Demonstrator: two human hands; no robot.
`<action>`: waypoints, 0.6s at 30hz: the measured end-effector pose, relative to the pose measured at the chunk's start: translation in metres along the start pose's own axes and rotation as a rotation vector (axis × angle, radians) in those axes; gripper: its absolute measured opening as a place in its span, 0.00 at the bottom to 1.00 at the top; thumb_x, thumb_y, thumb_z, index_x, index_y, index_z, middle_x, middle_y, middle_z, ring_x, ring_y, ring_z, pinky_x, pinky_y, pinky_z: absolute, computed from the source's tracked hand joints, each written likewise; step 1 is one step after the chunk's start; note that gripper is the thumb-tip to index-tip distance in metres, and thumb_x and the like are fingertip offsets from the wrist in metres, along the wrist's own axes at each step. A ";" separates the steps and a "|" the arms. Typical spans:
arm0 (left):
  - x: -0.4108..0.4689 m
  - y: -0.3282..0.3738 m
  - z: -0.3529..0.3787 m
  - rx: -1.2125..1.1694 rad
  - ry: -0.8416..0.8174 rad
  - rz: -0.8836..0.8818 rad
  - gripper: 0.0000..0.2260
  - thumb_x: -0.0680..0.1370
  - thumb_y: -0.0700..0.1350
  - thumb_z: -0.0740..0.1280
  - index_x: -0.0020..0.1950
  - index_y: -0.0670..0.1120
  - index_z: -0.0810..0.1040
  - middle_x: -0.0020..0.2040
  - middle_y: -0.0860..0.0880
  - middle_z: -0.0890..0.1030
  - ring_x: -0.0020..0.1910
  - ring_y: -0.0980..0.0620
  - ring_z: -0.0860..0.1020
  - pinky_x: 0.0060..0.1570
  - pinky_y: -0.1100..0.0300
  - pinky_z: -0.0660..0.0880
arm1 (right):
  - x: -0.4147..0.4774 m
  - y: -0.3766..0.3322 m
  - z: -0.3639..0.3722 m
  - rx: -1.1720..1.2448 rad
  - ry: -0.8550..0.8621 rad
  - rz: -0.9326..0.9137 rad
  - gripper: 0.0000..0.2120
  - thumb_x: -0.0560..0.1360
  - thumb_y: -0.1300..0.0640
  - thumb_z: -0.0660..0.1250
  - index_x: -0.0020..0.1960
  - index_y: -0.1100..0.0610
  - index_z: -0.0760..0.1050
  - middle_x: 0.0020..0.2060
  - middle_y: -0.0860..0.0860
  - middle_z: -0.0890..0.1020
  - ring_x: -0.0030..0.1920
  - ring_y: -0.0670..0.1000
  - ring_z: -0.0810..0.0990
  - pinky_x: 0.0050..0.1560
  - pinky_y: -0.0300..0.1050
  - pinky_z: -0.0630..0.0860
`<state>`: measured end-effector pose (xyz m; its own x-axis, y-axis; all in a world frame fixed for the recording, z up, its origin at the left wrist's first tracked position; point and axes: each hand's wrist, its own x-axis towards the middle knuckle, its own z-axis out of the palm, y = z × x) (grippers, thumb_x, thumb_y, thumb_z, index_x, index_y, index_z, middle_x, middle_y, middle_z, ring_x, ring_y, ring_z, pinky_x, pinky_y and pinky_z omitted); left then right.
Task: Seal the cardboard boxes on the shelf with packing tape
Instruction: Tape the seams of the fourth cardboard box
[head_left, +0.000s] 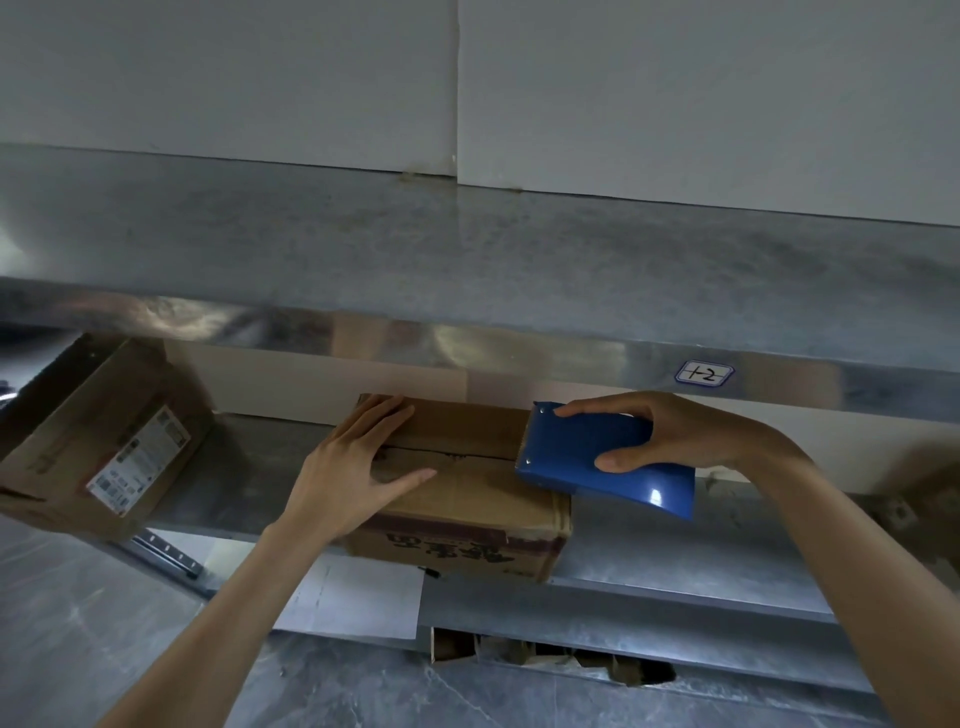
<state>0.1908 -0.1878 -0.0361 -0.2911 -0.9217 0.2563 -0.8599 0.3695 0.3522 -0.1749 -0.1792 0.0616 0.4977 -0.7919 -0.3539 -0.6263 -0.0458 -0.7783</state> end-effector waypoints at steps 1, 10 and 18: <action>0.000 0.000 0.000 0.000 0.003 -0.001 0.40 0.69 0.78 0.55 0.75 0.59 0.66 0.76 0.60 0.65 0.75 0.61 0.59 0.66 0.52 0.71 | -0.001 0.001 -0.001 0.001 -0.002 -0.002 0.26 0.69 0.42 0.73 0.64 0.28 0.71 0.65 0.29 0.72 0.64 0.38 0.74 0.67 0.47 0.72; 0.003 0.002 -0.001 0.031 0.020 0.003 0.39 0.69 0.78 0.56 0.73 0.58 0.69 0.73 0.58 0.69 0.73 0.57 0.66 0.64 0.52 0.73 | -0.010 0.015 -0.010 0.003 0.007 -0.002 0.26 0.69 0.43 0.73 0.63 0.26 0.70 0.63 0.29 0.73 0.61 0.38 0.75 0.65 0.45 0.75; 0.004 -0.001 0.001 0.020 0.007 0.004 0.40 0.69 0.79 0.55 0.73 0.57 0.69 0.73 0.56 0.70 0.73 0.53 0.68 0.64 0.48 0.74 | -0.019 0.023 -0.013 0.025 0.006 -0.014 0.26 0.70 0.47 0.73 0.63 0.28 0.71 0.62 0.27 0.73 0.61 0.35 0.74 0.61 0.33 0.72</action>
<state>0.1896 -0.1921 -0.0362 -0.2917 -0.9193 0.2642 -0.8670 0.3707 0.3329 -0.2063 -0.1731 0.0575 0.5027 -0.7948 -0.3399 -0.6042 -0.0418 -0.7958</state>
